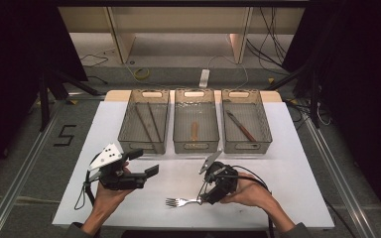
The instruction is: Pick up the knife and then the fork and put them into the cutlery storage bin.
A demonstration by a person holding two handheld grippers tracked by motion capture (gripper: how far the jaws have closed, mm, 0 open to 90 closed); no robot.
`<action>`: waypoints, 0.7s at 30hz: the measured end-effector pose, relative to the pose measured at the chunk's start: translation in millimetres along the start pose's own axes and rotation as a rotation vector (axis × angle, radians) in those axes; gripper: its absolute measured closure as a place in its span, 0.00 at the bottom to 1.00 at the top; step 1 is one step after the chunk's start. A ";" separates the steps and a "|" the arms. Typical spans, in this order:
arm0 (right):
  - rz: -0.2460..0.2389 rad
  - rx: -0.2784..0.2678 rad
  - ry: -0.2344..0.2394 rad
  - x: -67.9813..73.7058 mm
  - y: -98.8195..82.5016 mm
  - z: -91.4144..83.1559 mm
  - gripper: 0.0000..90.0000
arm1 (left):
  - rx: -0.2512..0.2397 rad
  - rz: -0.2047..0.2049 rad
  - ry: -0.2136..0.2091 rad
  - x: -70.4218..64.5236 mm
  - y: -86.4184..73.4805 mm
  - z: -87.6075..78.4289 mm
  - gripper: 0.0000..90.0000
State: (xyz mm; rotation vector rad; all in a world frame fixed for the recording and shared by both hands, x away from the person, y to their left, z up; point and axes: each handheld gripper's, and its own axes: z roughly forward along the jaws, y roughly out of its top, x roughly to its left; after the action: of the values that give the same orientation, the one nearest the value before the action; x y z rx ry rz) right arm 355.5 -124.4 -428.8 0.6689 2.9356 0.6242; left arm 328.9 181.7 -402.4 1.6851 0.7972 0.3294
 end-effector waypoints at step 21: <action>-0.072 0.129 -0.004 8.7 -6.2 25.2 0.52 | 0.000 0.001 0.001 0.2 0.0 0.0 0.18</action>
State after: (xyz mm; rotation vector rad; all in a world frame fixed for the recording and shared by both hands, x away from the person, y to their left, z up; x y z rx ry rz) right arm 349.0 -116.5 -454.1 0.5709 3.0007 0.4292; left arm 329.0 181.9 -402.4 1.6856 0.7975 0.3310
